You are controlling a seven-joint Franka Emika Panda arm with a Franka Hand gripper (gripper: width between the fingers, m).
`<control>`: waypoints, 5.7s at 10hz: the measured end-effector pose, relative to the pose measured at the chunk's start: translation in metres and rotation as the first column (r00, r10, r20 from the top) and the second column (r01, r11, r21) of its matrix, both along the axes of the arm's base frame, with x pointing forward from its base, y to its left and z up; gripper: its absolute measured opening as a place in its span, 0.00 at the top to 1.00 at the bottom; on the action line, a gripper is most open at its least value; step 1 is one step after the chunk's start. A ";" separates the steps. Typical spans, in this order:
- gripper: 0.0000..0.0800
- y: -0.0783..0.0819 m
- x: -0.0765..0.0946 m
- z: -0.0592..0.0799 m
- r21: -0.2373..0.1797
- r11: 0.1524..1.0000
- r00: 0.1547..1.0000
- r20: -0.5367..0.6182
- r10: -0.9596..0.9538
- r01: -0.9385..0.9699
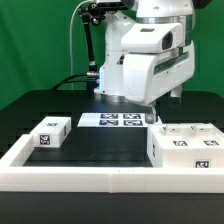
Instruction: Assemble cabinet
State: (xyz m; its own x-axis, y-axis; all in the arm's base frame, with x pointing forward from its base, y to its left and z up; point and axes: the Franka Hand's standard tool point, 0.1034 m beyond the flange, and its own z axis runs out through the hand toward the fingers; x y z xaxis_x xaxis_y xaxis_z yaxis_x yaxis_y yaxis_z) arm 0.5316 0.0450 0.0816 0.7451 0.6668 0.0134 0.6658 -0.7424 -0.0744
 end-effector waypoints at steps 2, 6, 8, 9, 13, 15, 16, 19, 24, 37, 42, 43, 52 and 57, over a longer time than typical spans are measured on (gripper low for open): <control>0.00 0.005 -0.013 -0.005 0.008 0.958 0.958 -0.026 -0.287 0.287; 0.00 0.013 -0.012 -0.004 0.011 0.850 0.849 -0.055 -0.526 0.527; 0.00 0.028 -0.025 -0.014 0.002 0.776 0.775 -0.056 -0.629 0.631; 0.00 0.032 -0.030 -0.017 0.000 0.784 0.783 -0.057 -0.620 0.621; 0.00 0.048 -0.042 -0.023 -0.007 0.825 0.824 -0.039 -0.565 0.565; 0.00 0.049 -0.041 -0.023 -0.005 0.823 0.823 -0.041 -0.567 0.567; 0.00 0.049 -0.041 -0.023 -0.005 0.824 0.823 -0.041 -0.567 0.567; 0.00 0.048 -0.052 -0.038 -0.073 0.838 0.840 0.000 -0.542 0.541; 0.00 0.044 -0.054 -0.051 -0.050 0.850 0.852 0.047 -0.522 0.524; 0.00 0.034 -0.046 -0.075 -0.034 0.833 0.833 0.026 -0.552 0.553; 0.00 0.036 -0.043 -0.076 -0.018 0.837 0.837 0.044 -0.546 0.547; 0.02 0.036 -0.043 -0.076 -0.018 0.838 0.838 0.044 -0.545 0.546; 0.99 0.036 -0.047 -0.077 -0.017 0.862 0.861 0.048 -0.506 0.507; 1.00 0.036 -0.046 -0.071 -0.020 0.870 0.870 0.049 -0.491 0.493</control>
Offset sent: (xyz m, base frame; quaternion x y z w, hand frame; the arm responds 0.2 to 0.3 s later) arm 0.0000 0.0000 0.0000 0.0000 0.0000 0.1938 0.9810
